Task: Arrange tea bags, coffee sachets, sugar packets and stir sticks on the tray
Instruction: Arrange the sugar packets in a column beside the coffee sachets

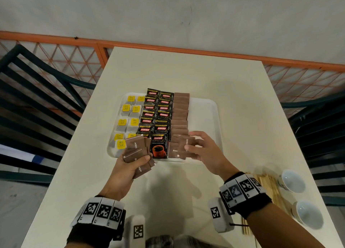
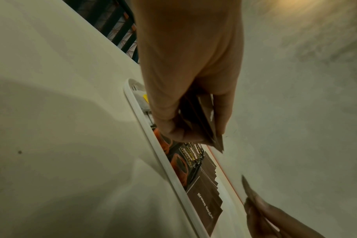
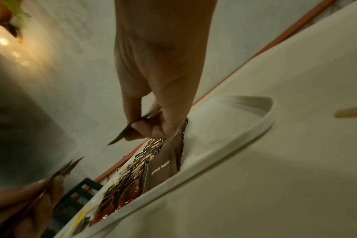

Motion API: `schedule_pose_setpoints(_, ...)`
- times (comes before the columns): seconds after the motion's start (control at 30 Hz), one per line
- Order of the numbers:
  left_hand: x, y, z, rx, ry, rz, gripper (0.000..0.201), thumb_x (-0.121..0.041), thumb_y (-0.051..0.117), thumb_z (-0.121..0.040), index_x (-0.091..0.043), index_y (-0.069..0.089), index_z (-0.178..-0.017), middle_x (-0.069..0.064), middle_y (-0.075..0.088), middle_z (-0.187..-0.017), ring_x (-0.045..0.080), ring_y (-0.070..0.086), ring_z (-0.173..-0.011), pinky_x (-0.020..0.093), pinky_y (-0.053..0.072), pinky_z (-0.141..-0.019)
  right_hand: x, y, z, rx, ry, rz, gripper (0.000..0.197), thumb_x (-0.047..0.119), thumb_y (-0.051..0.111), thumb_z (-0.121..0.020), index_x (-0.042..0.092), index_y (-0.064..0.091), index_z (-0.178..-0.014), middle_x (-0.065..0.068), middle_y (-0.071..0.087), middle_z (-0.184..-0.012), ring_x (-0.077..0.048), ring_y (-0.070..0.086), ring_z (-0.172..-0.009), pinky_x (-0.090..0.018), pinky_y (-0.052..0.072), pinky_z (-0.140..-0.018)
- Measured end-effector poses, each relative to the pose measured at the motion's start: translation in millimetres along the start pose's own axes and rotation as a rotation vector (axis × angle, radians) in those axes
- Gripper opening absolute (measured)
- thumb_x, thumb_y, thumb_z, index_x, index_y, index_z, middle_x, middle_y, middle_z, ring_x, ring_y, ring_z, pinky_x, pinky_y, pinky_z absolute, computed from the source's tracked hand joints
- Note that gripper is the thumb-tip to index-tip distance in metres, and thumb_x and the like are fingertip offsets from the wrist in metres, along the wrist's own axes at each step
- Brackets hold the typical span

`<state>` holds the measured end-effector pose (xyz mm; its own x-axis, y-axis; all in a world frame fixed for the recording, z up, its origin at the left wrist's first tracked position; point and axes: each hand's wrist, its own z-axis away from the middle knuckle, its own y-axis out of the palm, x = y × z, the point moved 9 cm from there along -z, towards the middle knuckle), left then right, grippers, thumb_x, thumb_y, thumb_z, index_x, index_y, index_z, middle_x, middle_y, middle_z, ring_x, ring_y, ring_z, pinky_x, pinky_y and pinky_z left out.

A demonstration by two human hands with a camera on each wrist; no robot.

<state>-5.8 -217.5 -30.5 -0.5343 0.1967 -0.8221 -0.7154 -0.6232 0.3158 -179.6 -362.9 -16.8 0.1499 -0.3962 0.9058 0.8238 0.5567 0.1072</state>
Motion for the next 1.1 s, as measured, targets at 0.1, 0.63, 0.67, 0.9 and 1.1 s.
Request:
schedule_pose_setpoints(0.1,-1,1,1,0.006,0.002,-0.012,0.038,0.009,0.059,-0.08,-0.004,0.058,-0.116,0.002,0.073,-0.08,0.011,0.07,-0.071,0.023,0.056,-0.06,5,0,-7,-0.043,-0.091,0.395,0.033,0.006,0.073,-0.076,0.02,0.052,-0.098,0.001,0.065,-0.079,-0.01,0.058,-0.069,-0.01,0.042,-0.06)
schedule_pose_setpoints(0.63,1,-3,1,-0.012,-0.009,-0.039,0.035,0.008,0.061,-0.079,-0.011,0.06,-0.109,0.0,0.074,-0.079,0.013,0.071,-0.072,0.024,0.057,-0.061,-1,31,-19,0.038,-0.367,1.004,0.025,0.019,0.065,-0.084,0.01,0.065,-0.108,-0.003,0.054,-0.105,-0.01,0.044,-0.097,-0.019,0.037,-0.088)
schedule_pose_setpoints(0.67,1,0,1,-0.002,-0.011,-0.047,0.036,0.008,0.061,-0.079,-0.01,0.06,-0.11,0.001,0.074,-0.08,0.014,0.071,-0.072,0.024,0.057,-0.062,-1,30,-18,0.026,-0.382,1.011,0.029,0.02,0.065,-0.084,0.011,0.064,-0.111,-0.003,0.052,-0.107,-0.008,0.04,-0.099,-0.017,0.033,-0.09)
schedule_pose_setpoints(0.9,2,17,1,0.081,-0.026,-0.177,0.041,0.002,0.067,-0.077,-0.009,0.057,-0.115,0.005,0.073,-0.088,0.016,0.07,-0.079,0.029,0.056,-0.065,32,45,0,-0.041,-0.428,0.684,0.024,0.03,0.059,-0.088,0.019,0.065,-0.109,0.01,0.056,-0.092,-0.001,0.054,-0.084,-0.004,0.04,-0.075)
schedule_pose_setpoints(1.1,7,42,6,0.204,-0.052,-0.304,0.037,0.004,0.068,-0.077,-0.013,0.056,-0.108,0.005,0.073,-0.087,0.014,0.07,-0.077,0.028,0.056,-0.064,32,66,-1,0.125,-0.326,0.505,0.026,0.021,0.071,-0.079,0.021,0.066,-0.105,-0.001,0.063,-0.101,-0.013,0.062,-0.089,-0.018,0.05,-0.077)
